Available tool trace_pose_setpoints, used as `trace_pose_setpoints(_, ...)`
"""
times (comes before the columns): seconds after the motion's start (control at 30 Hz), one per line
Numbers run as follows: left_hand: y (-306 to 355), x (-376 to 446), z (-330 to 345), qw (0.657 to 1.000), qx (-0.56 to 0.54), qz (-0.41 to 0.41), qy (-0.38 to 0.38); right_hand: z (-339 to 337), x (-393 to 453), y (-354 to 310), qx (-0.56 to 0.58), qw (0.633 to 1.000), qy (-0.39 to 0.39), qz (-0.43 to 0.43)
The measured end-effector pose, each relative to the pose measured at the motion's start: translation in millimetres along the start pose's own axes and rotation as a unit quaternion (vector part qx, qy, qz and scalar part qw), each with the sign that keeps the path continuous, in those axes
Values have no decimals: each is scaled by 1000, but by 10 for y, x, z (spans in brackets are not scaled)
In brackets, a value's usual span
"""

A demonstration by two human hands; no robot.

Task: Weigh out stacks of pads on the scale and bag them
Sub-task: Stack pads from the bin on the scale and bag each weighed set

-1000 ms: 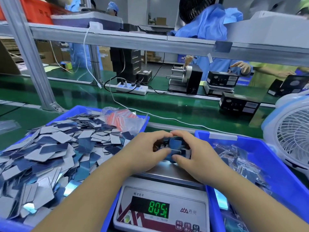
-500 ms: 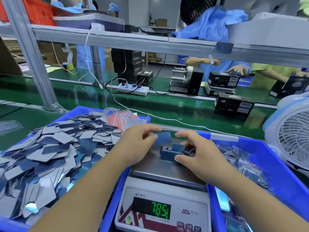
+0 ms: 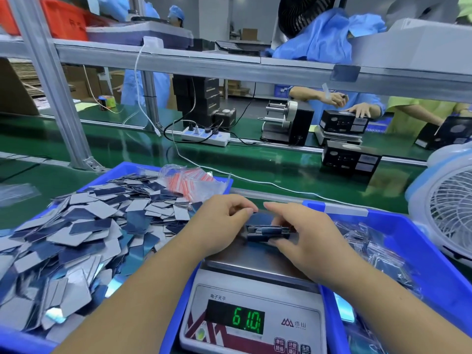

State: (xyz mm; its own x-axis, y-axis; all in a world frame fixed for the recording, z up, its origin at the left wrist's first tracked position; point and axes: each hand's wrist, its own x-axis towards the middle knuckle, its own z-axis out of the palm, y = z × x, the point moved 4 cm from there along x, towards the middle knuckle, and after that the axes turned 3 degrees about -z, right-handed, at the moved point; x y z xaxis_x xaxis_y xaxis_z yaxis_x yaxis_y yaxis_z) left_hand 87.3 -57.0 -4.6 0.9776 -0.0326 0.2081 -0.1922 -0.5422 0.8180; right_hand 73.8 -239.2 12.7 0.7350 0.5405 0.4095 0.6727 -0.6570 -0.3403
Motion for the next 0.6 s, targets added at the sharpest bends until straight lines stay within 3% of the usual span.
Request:
trace_pose_setpoints(0.17, 13, -10, 46, 995, 82, -8, -61, 30, -13, -20, -13, 1000, -7, -17)
trace_pose_setpoints(0.3, 17, -46, 92, 995, 66, -15, -78, 31, -1, 33, -2, 1000, -17, 12)
trace_pose_setpoints(0.5, 144, -106, 120, 991, 77, 60, -90, -51, 37, 98, 31, 998, 0, 62)
trace_pose_setpoints(0.6, 141, -128, 180, 980, 141, 73, -122, 37, 36, 112, 6, 997, -28, 74)
